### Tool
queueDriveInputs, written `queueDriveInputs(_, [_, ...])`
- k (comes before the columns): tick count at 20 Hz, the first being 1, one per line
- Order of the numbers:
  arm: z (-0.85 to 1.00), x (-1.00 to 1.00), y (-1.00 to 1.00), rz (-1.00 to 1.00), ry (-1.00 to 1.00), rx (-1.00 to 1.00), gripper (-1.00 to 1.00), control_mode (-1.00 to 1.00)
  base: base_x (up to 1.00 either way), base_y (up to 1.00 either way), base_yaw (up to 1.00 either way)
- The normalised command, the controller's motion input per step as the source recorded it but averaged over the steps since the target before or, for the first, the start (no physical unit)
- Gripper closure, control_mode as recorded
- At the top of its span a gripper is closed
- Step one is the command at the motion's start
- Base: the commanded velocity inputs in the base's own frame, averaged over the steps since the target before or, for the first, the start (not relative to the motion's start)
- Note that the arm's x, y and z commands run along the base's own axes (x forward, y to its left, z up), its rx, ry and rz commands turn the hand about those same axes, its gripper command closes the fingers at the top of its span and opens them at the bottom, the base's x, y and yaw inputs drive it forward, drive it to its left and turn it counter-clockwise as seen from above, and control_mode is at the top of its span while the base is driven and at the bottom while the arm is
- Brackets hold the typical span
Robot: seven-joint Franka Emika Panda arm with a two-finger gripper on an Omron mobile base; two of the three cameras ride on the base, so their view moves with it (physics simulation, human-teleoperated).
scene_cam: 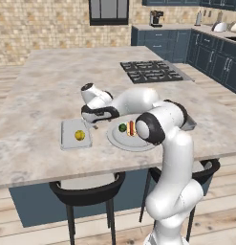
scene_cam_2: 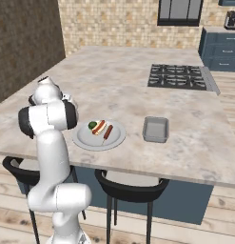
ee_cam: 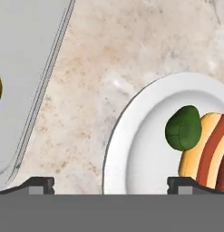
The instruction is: Place one cooked food and one vegetable from the large plate to each tupperware container.
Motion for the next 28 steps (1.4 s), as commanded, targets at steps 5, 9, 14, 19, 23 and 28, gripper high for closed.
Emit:
queueDriveInputs(5, [0.33, 0.01, -1.0, -0.41, 0.0, 0.01, -1.0, -1.0, 0.0, 0.0, 0.0])
queueDriveInputs(9, [0.44, 0.18, -1.0, -0.56, 0.05, 0.05, -1.0, -1.0, 0.0, 0.0, 0.0])
queueDriveInputs(14, [0.25, 0.01, -0.86, -0.51, 0.05, 0.14, -1.0, -1.0, 0.0, 0.0, 0.0])
queueDriveInputs(19, [-0.43, 0.04, -0.41, -0.18, 0.07, 0.09, -1.0, -1.0, 0.0, 0.0, 0.0])
queueDriveInputs(23, [-0.13, 0.0, 0.0, 0.0, 0.0, 0.28, -1.0, -1.0, 0.0, 0.0, 0.0])
queueDriveInputs(28, [0.0, 0.0, 0.0, 0.0, 0.0, 0.26, -1.0, -1.0, 0.0, 0.0, 0.0])
